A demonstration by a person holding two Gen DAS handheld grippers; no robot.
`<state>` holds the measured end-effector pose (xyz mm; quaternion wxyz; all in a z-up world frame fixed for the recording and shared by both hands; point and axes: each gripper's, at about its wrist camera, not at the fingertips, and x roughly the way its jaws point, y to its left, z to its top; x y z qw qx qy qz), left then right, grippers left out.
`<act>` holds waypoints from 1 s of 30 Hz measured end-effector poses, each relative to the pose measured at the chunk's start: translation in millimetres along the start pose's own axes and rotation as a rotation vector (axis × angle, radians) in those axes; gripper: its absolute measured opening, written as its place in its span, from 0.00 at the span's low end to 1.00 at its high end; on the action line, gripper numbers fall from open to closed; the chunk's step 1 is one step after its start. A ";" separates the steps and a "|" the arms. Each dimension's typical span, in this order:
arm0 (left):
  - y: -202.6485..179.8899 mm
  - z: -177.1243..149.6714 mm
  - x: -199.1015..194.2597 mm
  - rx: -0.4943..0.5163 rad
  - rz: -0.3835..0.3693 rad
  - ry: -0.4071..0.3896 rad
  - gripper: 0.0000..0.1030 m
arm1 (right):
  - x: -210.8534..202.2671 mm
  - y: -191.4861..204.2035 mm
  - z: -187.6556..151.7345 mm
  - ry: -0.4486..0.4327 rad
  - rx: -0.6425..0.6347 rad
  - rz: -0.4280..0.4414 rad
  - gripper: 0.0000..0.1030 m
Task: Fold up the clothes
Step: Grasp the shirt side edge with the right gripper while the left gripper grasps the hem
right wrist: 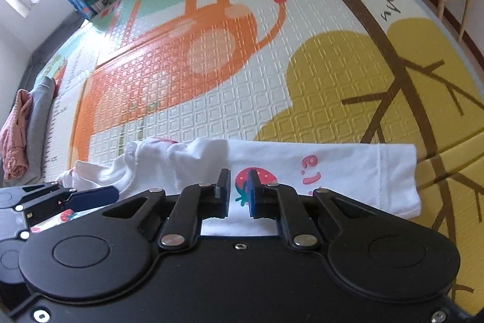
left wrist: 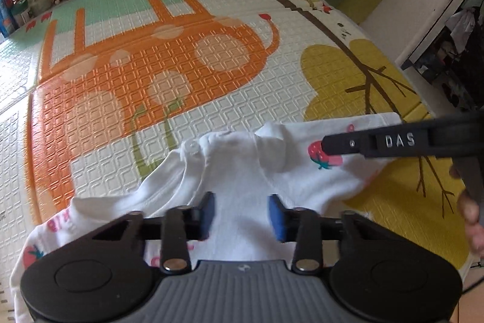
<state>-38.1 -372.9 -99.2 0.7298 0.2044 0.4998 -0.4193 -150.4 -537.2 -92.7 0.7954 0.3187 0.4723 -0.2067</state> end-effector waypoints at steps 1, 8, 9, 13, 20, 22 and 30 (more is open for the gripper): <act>-0.6 2.2 4.1 0.001 0.002 0.008 0.25 | 2.4 -1.3 -0.1 0.002 0.006 0.000 0.10; 2.9 19.0 24.8 -0.037 -0.038 0.023 0.17 | 10.7 -7.5 1.4 -0.003 0.040 0.006 0.10; 4.1 21.9 27.8 -0.046 -0.043 0.025 0.17 | 11.7 -8.2 1.2 -0.002 0.043 0.004 0.10; 12.0 33.0 39.4 -0.091 -0.051 0.043 0.15 | 15.6 -13.8 -0.3 0.006 0.057 -0.007 0.10; 27.1 45.2 43.4 -0.172 -0.059 0.040 0.14 | 14.7 -28.0 -3.3 0.008 0.081 -0.022 0.10; 33.6 46.4 43.4 -0.205 -0.077 0.044 0.14 | 13.3 -32.1 -4.8 0.007 0.083 -0.031 0.10; 49.7 47.6 40.1 -0.279 -0.104 0.038 0.14 | 2.7 -57.9 -9.7 0.000 0.096 -0.080 0.05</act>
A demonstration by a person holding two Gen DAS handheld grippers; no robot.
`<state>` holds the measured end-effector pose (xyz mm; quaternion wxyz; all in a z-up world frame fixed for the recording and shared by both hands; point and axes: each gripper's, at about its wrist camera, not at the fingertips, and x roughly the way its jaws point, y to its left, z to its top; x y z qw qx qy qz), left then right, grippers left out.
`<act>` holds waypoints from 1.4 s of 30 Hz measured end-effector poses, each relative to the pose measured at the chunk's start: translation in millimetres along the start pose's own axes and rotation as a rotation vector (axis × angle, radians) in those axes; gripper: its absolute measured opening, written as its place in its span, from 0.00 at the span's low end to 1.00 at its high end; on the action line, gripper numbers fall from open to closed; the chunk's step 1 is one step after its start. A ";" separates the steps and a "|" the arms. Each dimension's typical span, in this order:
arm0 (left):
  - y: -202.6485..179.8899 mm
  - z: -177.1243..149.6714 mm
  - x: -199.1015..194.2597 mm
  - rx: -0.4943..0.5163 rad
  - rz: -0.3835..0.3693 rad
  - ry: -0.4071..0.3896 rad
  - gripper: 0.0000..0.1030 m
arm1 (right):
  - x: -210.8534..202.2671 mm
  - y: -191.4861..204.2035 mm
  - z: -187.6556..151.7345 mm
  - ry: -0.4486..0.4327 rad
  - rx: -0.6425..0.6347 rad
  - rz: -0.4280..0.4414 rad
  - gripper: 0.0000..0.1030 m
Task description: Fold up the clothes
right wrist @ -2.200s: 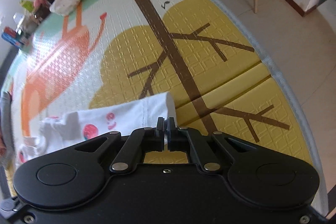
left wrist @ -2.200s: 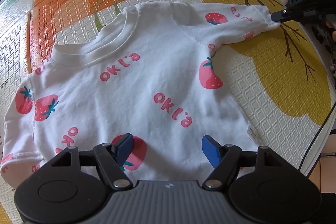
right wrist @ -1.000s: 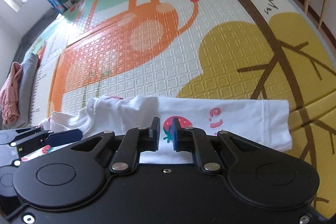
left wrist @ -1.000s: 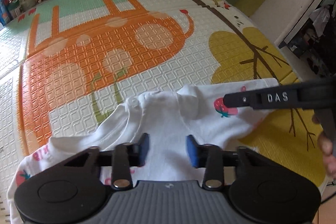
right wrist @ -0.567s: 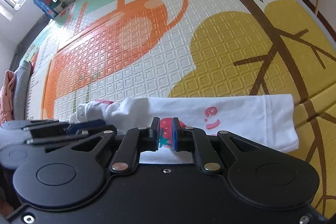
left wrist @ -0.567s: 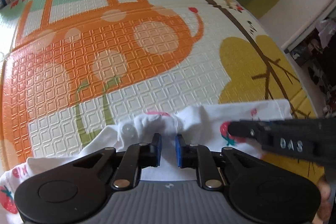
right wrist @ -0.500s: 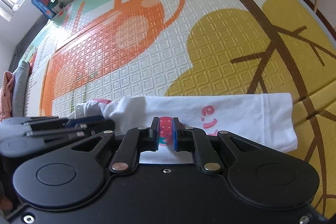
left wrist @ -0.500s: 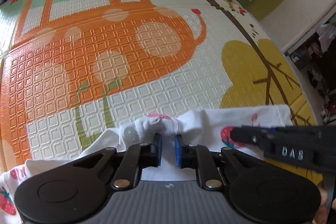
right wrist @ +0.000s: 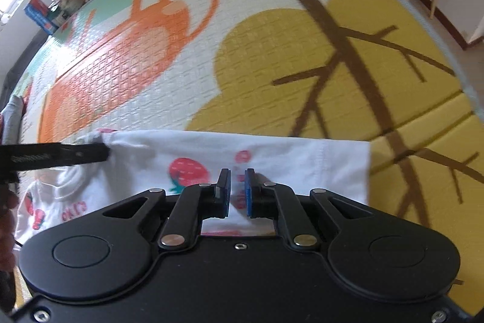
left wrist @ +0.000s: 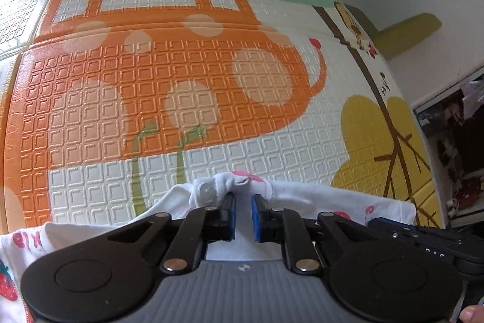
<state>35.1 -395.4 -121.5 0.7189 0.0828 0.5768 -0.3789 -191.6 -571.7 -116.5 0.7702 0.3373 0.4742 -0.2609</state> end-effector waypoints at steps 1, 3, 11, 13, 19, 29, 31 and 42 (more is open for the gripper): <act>0.7 0.2 -0.5 -0.004 -0.004 -0.002 0.14 | -1.1 -3.5 0.5 -0.003 0.005 -0.004 0.05; 2.8 -0.2 -1.7 -0.014 -0.010 -0.003 0.14 | -3.7 -9.9 1.6 -0.011 0.012 -0.019 0.05; -2.5 -3.6 -10.8 0.010 -0.016 -0.003 0.15 | -15.8 -28.9 7.1 -0.049 0.049 -0.068 0.06; -8.4 -6.1 -17.7 0.034 -0.018 -0.013 0.15 | -22.7 -30.0 8.8 -0.065 0.057 -0.061 0.08; -28.5 -24.6 -35.0 0.109 -0.071 -0.006 0.16 | -46.8 -5.7 8.9 -0.100 0.003 0.022 0.08; -49.8 -83.8 -25.9 0.190 -0.132 0.093 0.17 | -29.3 15.9 -7.2 -0.010 -0.021 0.062 0.09; -53.4 -97.7 -21.8 0.207 -0.132 0.118 0.17 | -25.3 12.2 -11.6 0.004 -0.018 0.056 0.08; -67.9 -141.2 -22.4 0.279 -0.153 0.178 0.22 | -12.3 -8.9 -7.4 0.002 0.004 -0.007 0.08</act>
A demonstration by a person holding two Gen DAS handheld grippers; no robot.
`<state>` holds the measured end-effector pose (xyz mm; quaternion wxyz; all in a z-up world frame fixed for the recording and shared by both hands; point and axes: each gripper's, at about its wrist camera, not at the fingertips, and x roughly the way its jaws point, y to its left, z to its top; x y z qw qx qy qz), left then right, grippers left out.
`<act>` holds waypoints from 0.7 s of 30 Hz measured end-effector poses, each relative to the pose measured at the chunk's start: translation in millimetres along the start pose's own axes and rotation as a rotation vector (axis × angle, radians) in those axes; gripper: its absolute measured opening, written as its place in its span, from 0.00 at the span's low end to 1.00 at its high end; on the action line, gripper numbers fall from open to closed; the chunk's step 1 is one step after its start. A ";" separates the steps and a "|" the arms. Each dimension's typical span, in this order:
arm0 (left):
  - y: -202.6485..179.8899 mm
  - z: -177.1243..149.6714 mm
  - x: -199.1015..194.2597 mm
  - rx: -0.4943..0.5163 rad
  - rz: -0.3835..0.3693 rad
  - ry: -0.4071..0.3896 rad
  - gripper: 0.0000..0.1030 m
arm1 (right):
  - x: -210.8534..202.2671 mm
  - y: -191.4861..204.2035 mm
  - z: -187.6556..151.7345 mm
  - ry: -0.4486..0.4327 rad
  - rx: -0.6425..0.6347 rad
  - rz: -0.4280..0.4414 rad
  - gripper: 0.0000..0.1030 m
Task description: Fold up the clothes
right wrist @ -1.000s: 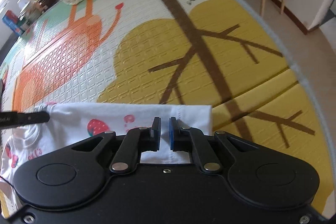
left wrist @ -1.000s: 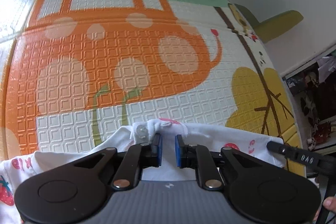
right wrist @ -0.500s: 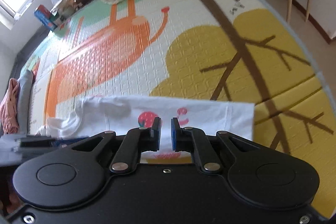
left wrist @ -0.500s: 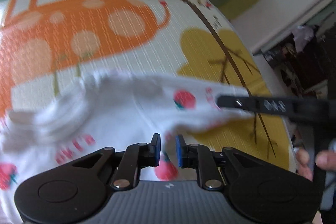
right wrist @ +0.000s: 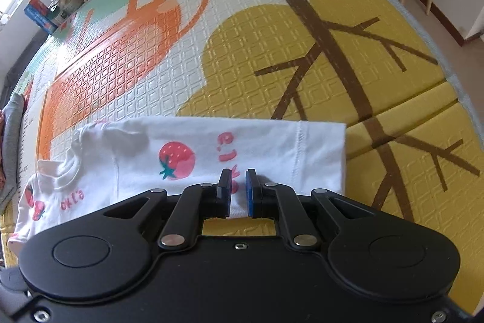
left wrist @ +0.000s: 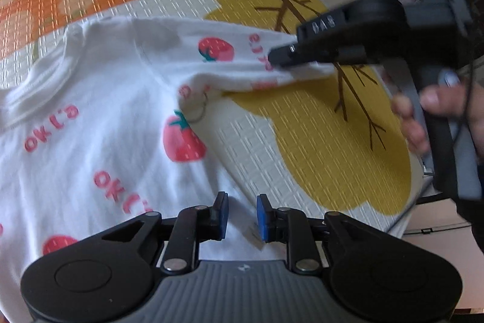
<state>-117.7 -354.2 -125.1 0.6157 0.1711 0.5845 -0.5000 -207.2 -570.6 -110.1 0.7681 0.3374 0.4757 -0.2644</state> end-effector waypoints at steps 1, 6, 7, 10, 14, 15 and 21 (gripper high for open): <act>-0.8 -4.3 -0.2 -0.003 -0.008 0.004 0.23 | 0.7 -1.1 1.9 -0.002 0.002 -0.006 0.08; -5.4 -23.9 -2.3 -0.011 -0.038 0.020 0.25 | 4.1 -5.8 10.4 -0.017 0.004 -0.039 0.05; -6.1 -27.3 -3.5 -0.011 -0.045 0.023 0.25 | 4.9 -6.5 11.6 -0.019 0.004 -0.044 0.05; -7.4 -34.4 -4.1 -0.019 -0.057 0.033 0.25 | 7.8 -8.8 15.5 -0.021 0.006 -0.052 0.05; -8.3 -43.4 -5.2 -0.022 -0.068 0.041 0.25 | 9.1 -9.1 18.5 -0.022 0.004 -0.061 0.05; -9.0 -45.5 -5.5 -0.021 -0.069 0.043 0.25 | 9.3 -9.4 18.9 -0.023 0.005 -0.063 0.05; -14.5 -57.6 -7.1 -0.009 -0.067 0.052 0.25 | 7.9 -7.4 21.4 -0.033 -0.007 -0.093 0.05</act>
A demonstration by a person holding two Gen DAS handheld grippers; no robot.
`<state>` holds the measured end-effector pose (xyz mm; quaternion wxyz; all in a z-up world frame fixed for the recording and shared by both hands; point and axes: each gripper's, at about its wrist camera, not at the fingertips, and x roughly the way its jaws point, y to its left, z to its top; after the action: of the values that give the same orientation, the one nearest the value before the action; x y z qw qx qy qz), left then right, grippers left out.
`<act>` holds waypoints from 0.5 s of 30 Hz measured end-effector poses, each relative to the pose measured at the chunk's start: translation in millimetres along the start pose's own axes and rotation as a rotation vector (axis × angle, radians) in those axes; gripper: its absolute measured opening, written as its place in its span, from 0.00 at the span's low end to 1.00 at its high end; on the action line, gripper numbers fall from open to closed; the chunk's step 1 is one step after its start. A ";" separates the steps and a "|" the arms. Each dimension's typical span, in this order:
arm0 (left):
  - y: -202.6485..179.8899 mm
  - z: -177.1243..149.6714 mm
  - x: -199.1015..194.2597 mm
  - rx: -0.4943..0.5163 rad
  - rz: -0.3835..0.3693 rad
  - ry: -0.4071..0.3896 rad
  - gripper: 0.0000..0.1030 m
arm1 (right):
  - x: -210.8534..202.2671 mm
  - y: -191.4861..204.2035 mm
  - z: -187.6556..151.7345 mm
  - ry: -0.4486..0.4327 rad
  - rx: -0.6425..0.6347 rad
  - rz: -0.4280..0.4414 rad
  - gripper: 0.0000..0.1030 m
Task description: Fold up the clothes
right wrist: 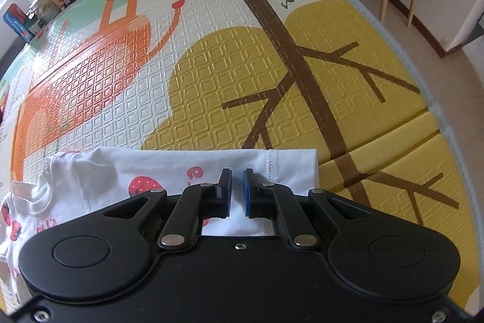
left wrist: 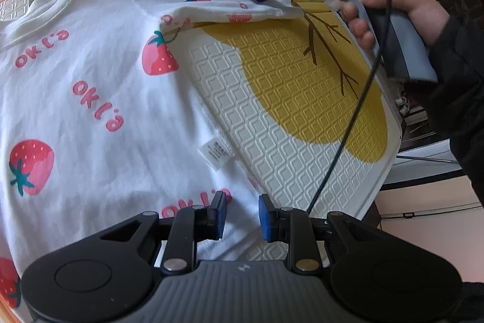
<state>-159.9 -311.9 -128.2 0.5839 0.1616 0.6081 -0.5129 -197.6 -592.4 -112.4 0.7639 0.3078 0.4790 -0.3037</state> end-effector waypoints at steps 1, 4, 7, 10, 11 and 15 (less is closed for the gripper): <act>-0.8 -1.8 -0.2 0.003 0.003 0.000 0.25 | -0.6 0.6 0.6 -0.003 -0.002 -0.007 0.05; -2.3 -6.3 -2.0 -0.003 -0.001 0.009 0.25 | -6.6 3.0 2.1 -0.028 -0.013 -0.027 0.06; -5.7 -10.4 -5.7 0.000 -0.001 0.008 0.25 | -21.4 8.0 2.1 -0.075 -0.041 -0.031 0.08; -10.5 -11.8 -12.3 0.007 0.015 -0.012 0.25 | -39.4 16.2 1.7 -0.106 -0.071 -0.001 0.08; -11.6 -11.5 -15.2 0.007 0.025 -0.023 0.25 | -45.3 19.7 1.2 -0.116 -0.085 0.006 0.08; -7.3 -10.7 -30.7 -0.015 0.078 -0.064 0.30 | -67.9 38.9 -3.5 -0.137 -0.134 0.055 0.08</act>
<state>-163.4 -293.9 -100.4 0.6239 0.1644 0.5861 -0.4902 -194.3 -553.9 -44.3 0.8218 0.2476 0.4362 -0.2704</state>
